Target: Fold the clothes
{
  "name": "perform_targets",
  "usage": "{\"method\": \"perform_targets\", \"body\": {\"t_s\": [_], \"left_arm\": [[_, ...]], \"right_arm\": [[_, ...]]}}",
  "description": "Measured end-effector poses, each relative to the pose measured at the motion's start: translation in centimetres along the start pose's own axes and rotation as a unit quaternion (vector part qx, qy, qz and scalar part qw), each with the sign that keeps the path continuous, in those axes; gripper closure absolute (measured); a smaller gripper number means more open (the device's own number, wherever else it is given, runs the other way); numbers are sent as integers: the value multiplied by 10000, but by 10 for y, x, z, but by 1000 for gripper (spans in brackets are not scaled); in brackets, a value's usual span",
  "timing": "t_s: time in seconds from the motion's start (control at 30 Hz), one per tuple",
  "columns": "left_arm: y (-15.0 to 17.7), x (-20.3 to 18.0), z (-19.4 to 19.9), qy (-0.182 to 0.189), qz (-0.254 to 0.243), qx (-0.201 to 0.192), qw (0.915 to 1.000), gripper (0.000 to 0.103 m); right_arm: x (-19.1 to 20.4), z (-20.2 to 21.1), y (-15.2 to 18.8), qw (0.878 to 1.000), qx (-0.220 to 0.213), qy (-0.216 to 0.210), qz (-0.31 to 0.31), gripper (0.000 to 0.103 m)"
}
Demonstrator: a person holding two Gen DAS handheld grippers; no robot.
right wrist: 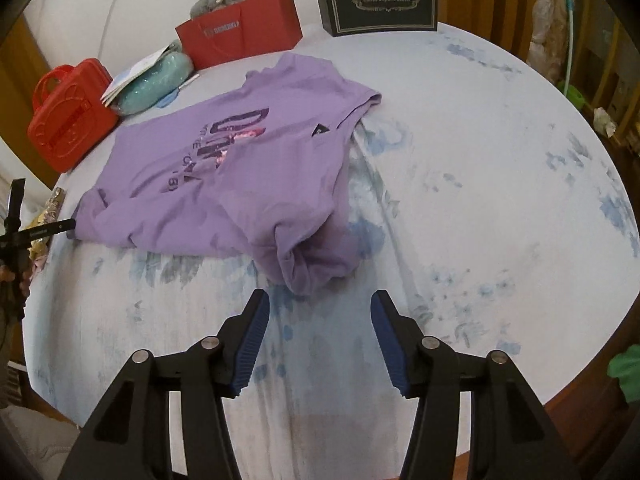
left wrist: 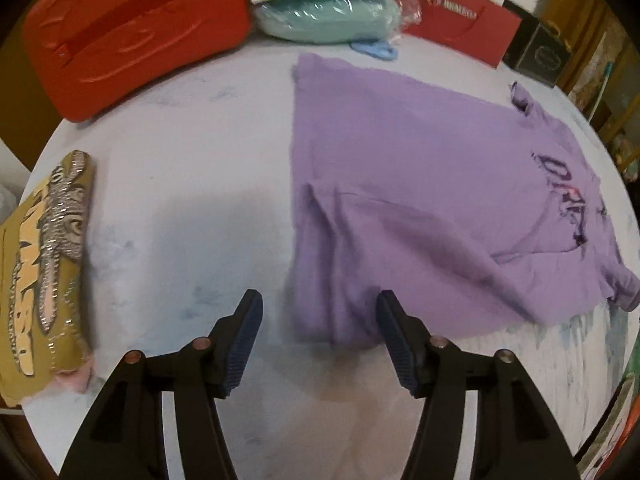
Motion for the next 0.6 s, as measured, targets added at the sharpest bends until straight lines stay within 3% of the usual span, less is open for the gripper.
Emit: {"method": "perform_targets", "body": {"t_s": [0.07, 0.1, 0.13, 0.2, 0.23, 0.27, 0.33, 0.4, 0.47, 0.53, 0.6], "left_arm": [[2, -10, -5, -29, -39, -4, 10000, 43], [3, -14, -6, -99, -55, -13, 9999, 50], [5, -17, -7, -149, -58, -19, 9999, 59], [5, -18, -5, -160, 38, -27, 9999, 93], [6, -19, -3, -161, 98, -34, 9998, 97], [6, -19, 0, -177, 145, -52, 9997, 96], [7, -18, 5, -239, 158, -82, 9996, 97], [10, -13, 14, -231, 139, -89, 9996, 97], [16, -6, 23, -206, 112, -87, 9997, 97], [26, -2, 28, -213, 43, -5, 9998, 97], [36, 3, 32, -220, -26, 78, 9997, 97]], "right_arm": [[3, -4, 2, 10000, -65, -37, 11, 50], [4, -6, 4, 9999, -102, -44, 20, 50], [8, -10, 5, 9999, -135, -12, 82, 50], [15, -17, 5, 9996, -202, 57, 214, 51], [18, -21, 4, 9991, -233, 111, 327, 54], [19, -27, 1, 9985, -211, 198, 460, 75], [13, -33, -4, 9990, -32, 201, 398, 100], [1, -20, -10, 9996, -49, 4, 266, 100], [-8, 2, -11, 9989, -71, 70, 455, 100], [-20, 16, -10, 9982, 251, -207, 513, 100], [-30, 13, -2, 9923, 941, -331, 731, 100]]}}
Point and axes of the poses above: each gripper's, at about its wrist camera, not at the fingertips, and z roughly against the way its jaws point, x to its left, y to its underside, the point moved 2 cm from there along -z, roughly the way its jaws point, and after that the axes turned 6 degrees about -y, right-handed, at the moved point
